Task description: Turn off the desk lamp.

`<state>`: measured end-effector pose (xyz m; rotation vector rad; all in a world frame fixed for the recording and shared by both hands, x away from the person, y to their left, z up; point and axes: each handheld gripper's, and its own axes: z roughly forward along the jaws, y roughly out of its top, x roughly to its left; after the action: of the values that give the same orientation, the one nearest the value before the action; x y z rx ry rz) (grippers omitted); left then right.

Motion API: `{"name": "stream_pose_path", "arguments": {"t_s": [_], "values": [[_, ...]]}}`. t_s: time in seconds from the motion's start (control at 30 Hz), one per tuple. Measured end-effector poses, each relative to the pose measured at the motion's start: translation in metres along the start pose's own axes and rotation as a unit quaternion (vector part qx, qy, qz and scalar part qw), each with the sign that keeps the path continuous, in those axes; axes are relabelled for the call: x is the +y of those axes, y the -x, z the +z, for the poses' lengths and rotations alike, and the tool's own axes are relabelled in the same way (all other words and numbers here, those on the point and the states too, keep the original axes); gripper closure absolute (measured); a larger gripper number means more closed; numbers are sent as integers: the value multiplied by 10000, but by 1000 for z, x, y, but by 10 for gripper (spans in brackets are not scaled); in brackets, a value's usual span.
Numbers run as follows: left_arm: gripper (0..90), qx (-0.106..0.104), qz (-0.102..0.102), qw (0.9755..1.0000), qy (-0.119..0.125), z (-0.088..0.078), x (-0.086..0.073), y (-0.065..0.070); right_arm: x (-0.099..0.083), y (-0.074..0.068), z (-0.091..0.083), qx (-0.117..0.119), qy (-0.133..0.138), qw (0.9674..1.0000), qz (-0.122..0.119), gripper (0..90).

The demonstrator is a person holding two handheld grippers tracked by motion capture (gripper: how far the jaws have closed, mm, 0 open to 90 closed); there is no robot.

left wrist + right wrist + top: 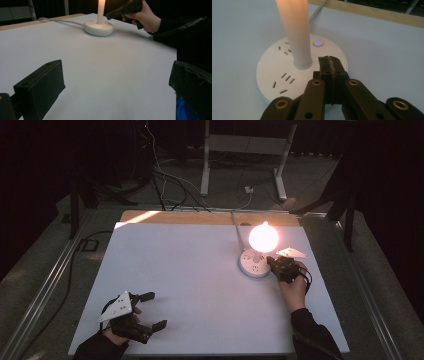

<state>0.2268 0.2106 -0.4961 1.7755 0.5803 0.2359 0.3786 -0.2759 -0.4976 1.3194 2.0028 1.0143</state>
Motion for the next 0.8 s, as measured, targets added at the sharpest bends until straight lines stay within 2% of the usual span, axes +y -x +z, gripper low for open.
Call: {"name": "stream_pose_path", "arguments": {"t_s": [0.5, 0.63, 0.8], "values": [[6, 1, 16, 10000, -2, 0, 0, 0, -5, -1, 7, 27, -148, 9999, -22, 900], [6, -1, 13, 10000, -15, 0, 0, 1, -5, -1, 8, 5, -143, 9998, -118, 900], [6, 9, 6, 10000, 8, 0, 0, 0, -5, 0, 6, -34, -83, 10000, -42, 900]]}}
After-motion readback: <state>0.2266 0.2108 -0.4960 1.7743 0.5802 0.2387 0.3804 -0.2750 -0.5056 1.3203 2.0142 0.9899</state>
